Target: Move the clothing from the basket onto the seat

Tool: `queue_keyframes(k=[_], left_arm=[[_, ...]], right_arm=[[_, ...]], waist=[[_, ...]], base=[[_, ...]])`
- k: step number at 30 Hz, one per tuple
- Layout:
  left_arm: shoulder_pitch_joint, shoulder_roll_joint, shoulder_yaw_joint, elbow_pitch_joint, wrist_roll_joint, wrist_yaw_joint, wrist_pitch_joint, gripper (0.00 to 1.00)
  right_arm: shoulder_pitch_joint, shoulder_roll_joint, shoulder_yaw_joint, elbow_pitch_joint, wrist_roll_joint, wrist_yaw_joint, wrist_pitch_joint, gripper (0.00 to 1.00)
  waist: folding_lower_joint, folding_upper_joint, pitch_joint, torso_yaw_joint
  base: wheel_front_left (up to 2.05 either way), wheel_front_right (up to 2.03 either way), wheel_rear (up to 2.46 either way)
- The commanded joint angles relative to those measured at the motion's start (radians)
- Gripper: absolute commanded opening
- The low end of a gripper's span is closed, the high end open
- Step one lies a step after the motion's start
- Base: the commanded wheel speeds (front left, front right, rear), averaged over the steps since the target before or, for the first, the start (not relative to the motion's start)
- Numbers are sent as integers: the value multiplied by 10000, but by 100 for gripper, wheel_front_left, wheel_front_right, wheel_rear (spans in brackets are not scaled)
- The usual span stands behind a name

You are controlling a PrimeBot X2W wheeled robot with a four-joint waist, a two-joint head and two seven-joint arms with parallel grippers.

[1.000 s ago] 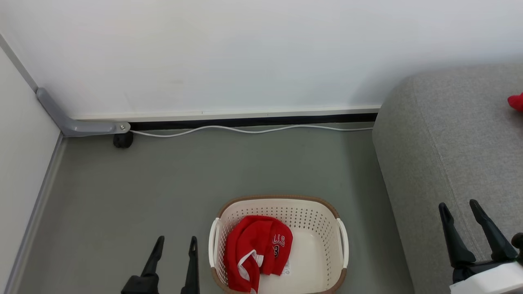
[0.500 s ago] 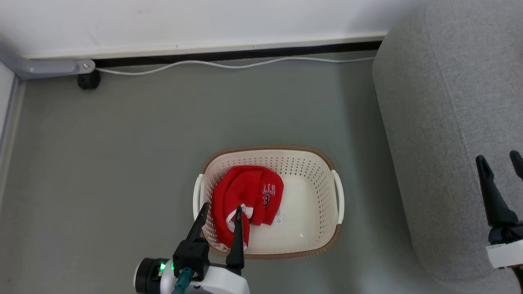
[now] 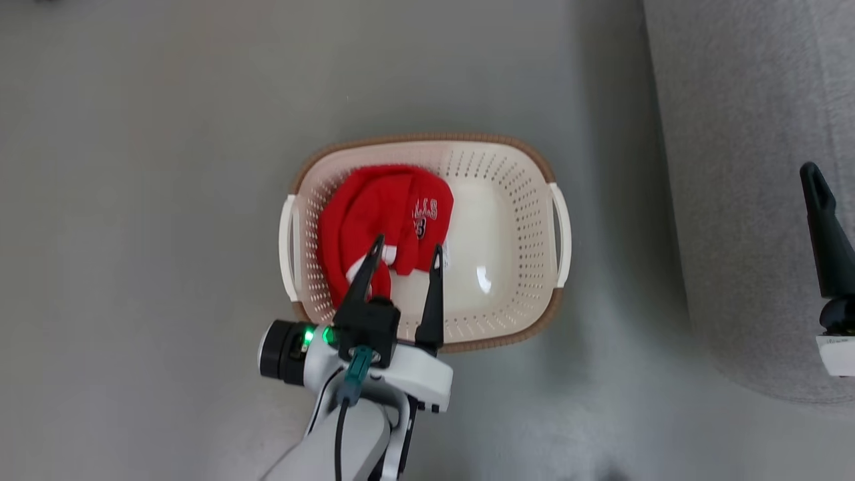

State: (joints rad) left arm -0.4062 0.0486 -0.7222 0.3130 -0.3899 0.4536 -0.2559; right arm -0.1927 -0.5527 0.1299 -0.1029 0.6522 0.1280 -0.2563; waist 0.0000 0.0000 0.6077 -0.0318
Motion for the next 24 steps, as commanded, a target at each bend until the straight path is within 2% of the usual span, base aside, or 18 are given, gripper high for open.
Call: queue_keyframes(k=[1, 6, 15, 24], left_arm=[[-277, 17, 118, -91, -121, 150, -59, 100], [-1180, 17, -366, 471, -444, 330, -59, 100], [-2696, 17, -1186, 2134, -1109, 296, -59, 100], [-4314, 16, -2719, 4776, -2551, 456, -59, 100]], right_arm=[[1, -361, 125, -344, 121, 27, -55, 100], [-370, -552, 227, -707, 178, 27, -55, 100], [-796, -800, 495, -1249, 118, 27, -55, 100], [-1186, -902, 813, -1709, 45, 27, -55, 100]], waist=[[0, 0, 723, -36], [0, 0, 1536, -60], [0, 0, 2467, -237], [0, 0, 3212, -503]], base=[[0, 0, 0], [0, 0, 0], [0, 0, 0], [0, 0, 0]])
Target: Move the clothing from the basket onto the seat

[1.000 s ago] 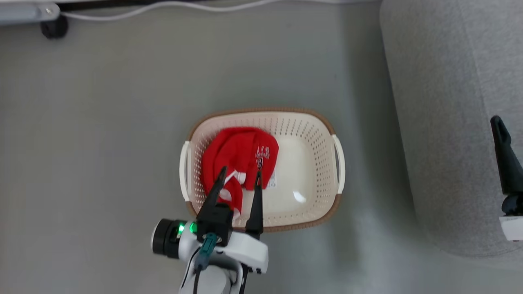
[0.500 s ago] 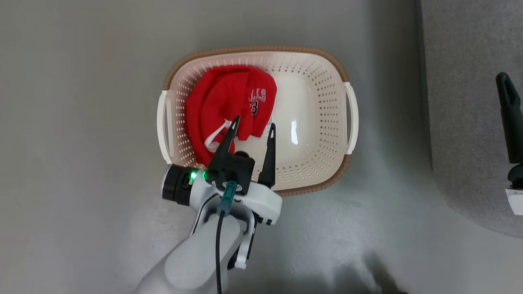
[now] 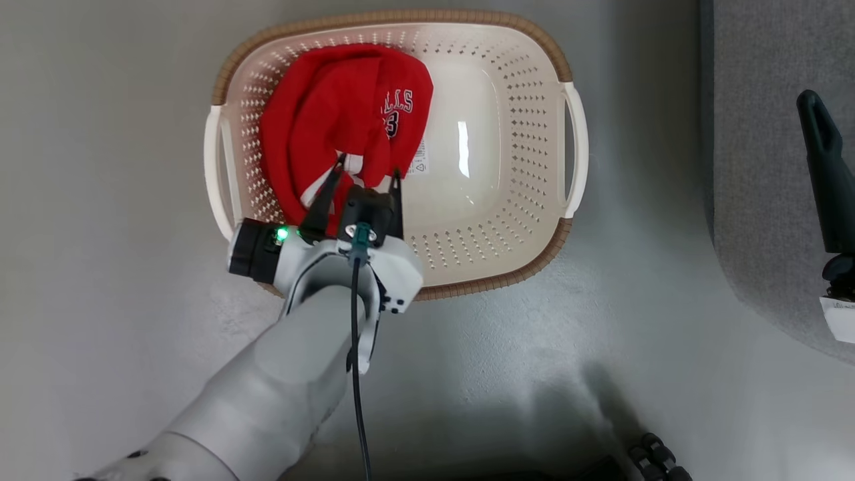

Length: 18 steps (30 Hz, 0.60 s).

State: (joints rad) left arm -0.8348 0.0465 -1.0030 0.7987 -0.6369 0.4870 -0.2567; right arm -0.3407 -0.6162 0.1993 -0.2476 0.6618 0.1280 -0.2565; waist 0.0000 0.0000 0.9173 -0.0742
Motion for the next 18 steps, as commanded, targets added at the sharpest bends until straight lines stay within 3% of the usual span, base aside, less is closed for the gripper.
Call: queue_keyframes(k=[1, 11, 18], left_arm=[[-193, 37, -82, 166, -274, 196, -51, 100], [-1638, 37, -1972, 1579, -1415, 1243, 941, 100], [-2352, 37, -2692, 2112, -759, 1407, 2313, 100]], right_arm=[[267, -268, 144, -304, -63, 27, -53, 100], [162, -306, 152, -474, -71, 27, -53, 100], [70, -257, 174, -540, -11, 27, -53, 100]], waist=[[0, 0, 185, -104], [0, 0, 680, -139], [0, 0, 859, -210]], base=[[0, 0, 0], [0, 0, 0], [0, 0, 0]])
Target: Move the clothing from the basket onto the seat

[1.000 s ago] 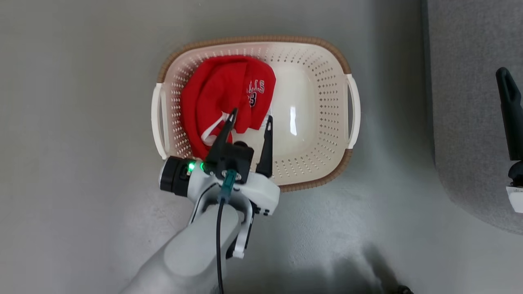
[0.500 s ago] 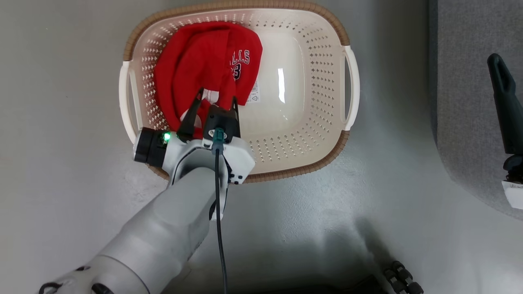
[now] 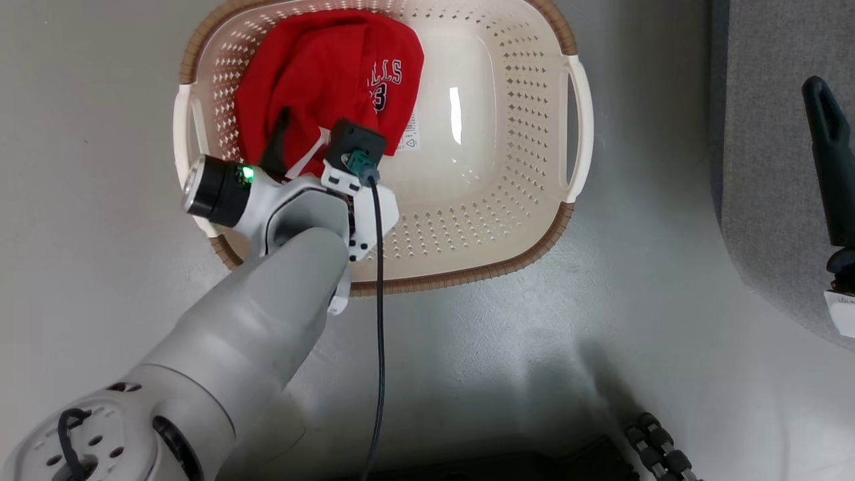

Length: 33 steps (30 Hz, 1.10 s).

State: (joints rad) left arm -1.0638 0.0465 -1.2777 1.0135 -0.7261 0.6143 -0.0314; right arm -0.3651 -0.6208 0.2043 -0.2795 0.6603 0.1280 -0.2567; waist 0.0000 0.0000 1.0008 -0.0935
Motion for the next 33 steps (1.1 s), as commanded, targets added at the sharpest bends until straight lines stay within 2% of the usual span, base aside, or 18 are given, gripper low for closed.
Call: queue_keyframes(k=[1, 5, 10, 11, 12, 13, 22, 33], left_arm=[[-136, 37, 27, 34, 318, 115, 308, 100], [-411, 37, -15, 282, 1012, -45, 1243, 100], [-560, 37, -22, 365, 1325, -369, 1657, 100], [-565, 37, -22, 345, 1250, -407, 1641, 75], [-554, 37, -21, 332, 1156, -450, 1631, 19], [-527, 37, -9, 308, 1008, -460, 1590, 0], [-101, 37, -13, 334, 199, -603, 538, 0], [836, 37, 325, 78, -1154, -907, -1960, 0]], right_arm=[[293, -201, 133, -234, 12, 27, -51, 100], [194, -162, 187, -274, 29, 27, -51, 100], [40, -97, 221, -292, 60, 27, -51, 100], [14, -87, 221, -287, 70, 27, -51, 100], [-10, -79, 220, -273, 77, 27, -51, 100], [-35, -67, 213, -253, 89, 27, -51, 100], [-110, 30, 252, -83, 176, 27, -51, 100], [356, 87, 362, 321, 102, 27, -51, 100]], waist=[[0, 0, 50, -36], [0, 0, 166, -126], [0, 0, 291, -249], [0, 0, 303, -265], [0, 0, 307, -278], [0, 0, 301, -290], [0, 0, -431, -277], [0, 0, -2272, 33]], base=[[0, 0, 0], [0, 0, 0], [0, 0, 0], [0, 0, 0], [0, 0, 0], [0, 0, 0], [0, 0, 0], [0, 0, 0]])
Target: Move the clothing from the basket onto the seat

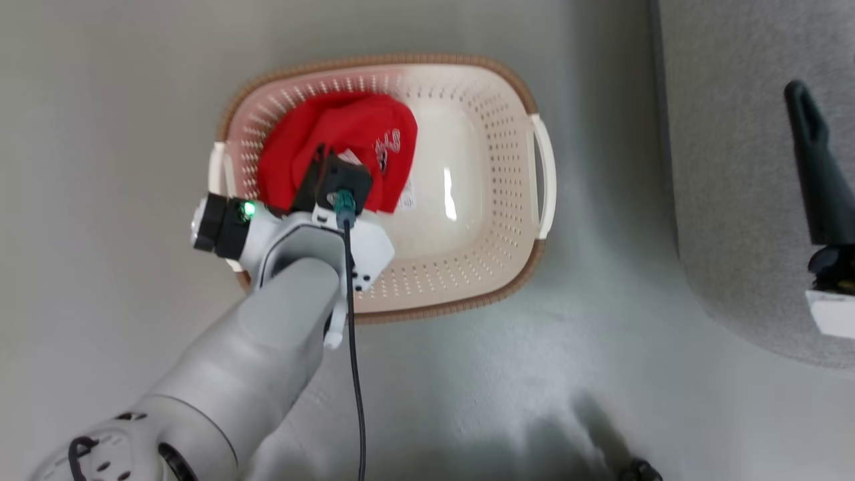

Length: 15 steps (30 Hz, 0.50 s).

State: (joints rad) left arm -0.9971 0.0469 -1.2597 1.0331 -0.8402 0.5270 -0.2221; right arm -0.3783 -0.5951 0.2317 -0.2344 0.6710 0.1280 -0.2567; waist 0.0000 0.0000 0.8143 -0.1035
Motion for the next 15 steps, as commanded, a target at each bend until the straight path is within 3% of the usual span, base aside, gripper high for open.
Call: queue_keyframes(k=[1, 7, 10, 15], left_arm=[[259, 33, 136, -168, -66, -95, -169, 0], [800, 33, 212, -995, -216, -53, -386, 0], [1076, 33, 520, -1658, 158, 75, -391, 0], [1586, 33, 1102, -2614, 829, -131, -394, 0]], right_arm=[[560, -167, 127, -97, -28, 27, -51, 100], [984, -68, 257, 337, -179, 27, -51, 100], [1134, 14, 430, 594, -287, 27, -51, 100], [1366, 229, 634, 1042, -425, 27, -51, 100]], waist=[[0, 0, -602, 186], [0, 0, -1762, 538], [0, 0, -2334, 689], [0, 0, -3308, 937]], base=[[0, 0, 0], [0, 0, 0], [0, 0, 0], [0, 0, 0]])
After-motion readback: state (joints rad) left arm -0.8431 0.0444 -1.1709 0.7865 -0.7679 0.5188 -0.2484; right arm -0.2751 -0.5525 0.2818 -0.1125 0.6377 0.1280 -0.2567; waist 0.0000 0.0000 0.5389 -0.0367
